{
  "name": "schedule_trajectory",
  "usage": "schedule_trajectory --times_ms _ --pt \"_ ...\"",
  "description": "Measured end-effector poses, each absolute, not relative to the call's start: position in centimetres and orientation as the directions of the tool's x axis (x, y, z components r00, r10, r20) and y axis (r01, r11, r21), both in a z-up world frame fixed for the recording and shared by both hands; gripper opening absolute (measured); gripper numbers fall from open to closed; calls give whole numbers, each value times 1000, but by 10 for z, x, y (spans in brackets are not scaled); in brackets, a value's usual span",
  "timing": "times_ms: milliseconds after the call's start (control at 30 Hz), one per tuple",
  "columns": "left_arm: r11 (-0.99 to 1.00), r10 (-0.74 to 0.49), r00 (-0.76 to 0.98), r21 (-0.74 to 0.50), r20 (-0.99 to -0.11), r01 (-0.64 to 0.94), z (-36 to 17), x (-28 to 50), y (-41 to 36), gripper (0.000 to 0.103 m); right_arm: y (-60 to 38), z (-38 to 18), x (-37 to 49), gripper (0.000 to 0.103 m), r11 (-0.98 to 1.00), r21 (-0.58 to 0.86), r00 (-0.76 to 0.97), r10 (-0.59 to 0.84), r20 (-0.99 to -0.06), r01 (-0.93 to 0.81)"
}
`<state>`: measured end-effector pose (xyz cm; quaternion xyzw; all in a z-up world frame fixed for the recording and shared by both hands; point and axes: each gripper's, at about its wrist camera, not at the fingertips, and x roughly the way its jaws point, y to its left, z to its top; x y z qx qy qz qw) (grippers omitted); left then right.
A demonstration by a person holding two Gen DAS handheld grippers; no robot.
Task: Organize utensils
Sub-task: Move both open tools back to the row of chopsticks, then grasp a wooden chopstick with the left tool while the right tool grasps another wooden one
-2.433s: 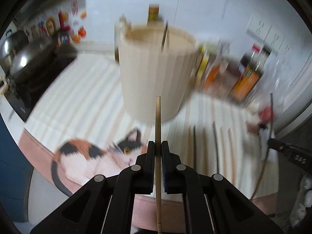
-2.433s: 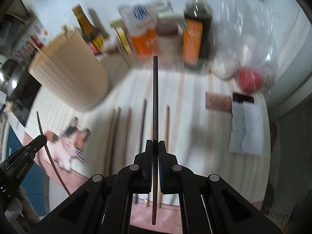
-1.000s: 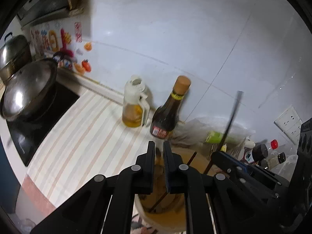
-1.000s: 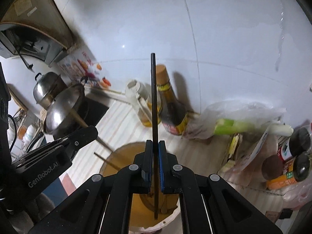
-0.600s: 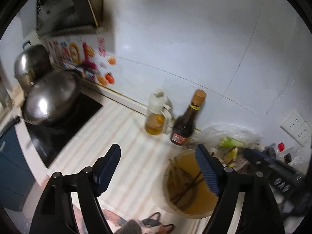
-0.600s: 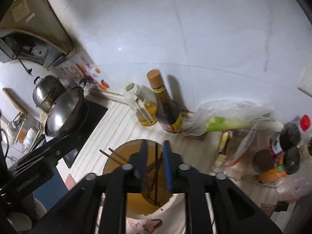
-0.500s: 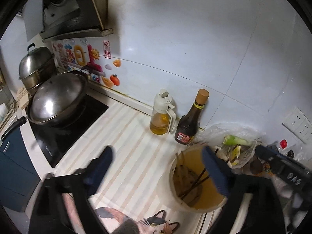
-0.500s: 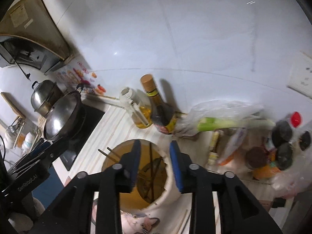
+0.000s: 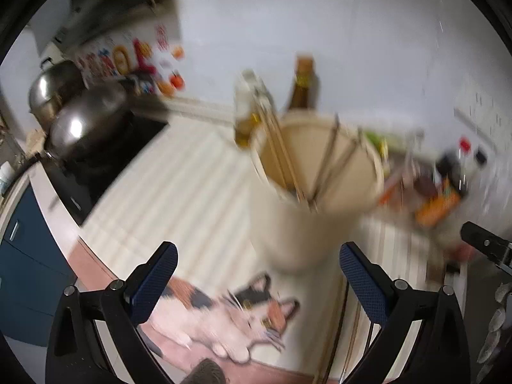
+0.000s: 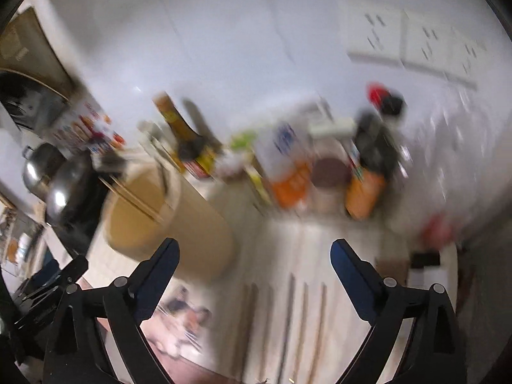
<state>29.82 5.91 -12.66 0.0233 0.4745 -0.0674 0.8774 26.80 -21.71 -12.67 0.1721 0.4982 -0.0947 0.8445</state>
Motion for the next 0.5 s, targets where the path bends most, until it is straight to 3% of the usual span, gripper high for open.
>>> schedule_trajectory --times_ms 233,300,367,467,500 --pt "973 -54 426 49 -903 226 -203 276 12 103 -245 -220 236 96 900 135 296 7 -955 414" --pt "966 -40 384 62 -922 250 -226 274 0 103 -247 -241 231 85 900 120 244 16 -970 420" --pt "960 -32 339 65 -940 271 -245 273 -11 103 -251 -262 226 57 897 90 189 8 -982 432" --pt "950 -37 284 55 -958 307 -267 275 -26 94 -255 -284 221 51 888 101 150 36 -988 449" --pt "944 -39 264 51 -964 327 -276 275 -32 83 -256 -289 219 51 886 104 144 43 -989 452"
